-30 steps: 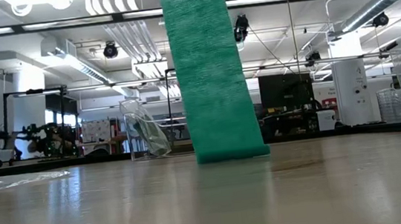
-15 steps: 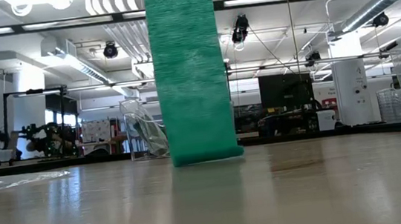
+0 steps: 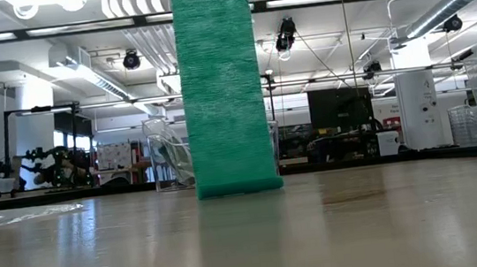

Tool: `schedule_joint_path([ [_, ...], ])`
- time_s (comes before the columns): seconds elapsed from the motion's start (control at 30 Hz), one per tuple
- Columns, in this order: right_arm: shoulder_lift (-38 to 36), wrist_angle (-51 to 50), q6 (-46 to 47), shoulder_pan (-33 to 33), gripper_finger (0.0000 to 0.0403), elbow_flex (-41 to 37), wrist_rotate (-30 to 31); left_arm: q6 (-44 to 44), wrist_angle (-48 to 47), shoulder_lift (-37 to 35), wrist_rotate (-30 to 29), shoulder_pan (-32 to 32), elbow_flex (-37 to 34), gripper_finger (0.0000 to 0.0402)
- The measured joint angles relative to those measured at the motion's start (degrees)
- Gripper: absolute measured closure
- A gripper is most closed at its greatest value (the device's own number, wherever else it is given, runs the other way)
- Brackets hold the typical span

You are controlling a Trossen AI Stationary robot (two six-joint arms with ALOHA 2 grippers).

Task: Roll bandage
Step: Roll the blue bandage

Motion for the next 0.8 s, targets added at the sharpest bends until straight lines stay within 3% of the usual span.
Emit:
schedule_joint_path([
  [0.3,0.0,-1.43,6.22,0.01,0.0391,-0.01,0.19,2.85,0.11,0.8,0.25,0.0,-0.07,0.0322],
  [0.43,0.0,-1.45,6.71,0.02,0.0393,-0.07,0.24,2.88,0.09,0.6,1.31,0.02,-0.07,0.0372],
  [0.6,0.0,-1.21,6.2,0.02,0.0395,-0.11,0.42,2.6,0.1,0.48,1.67,0.02,-0.07,0.0347],
  [0.8,-0.04,-1.21,8.21,0.02,0.0395,-0.11,0.92,5.33,1.26,-0.52,1.96,0.0,-0.07,0.0233],
])
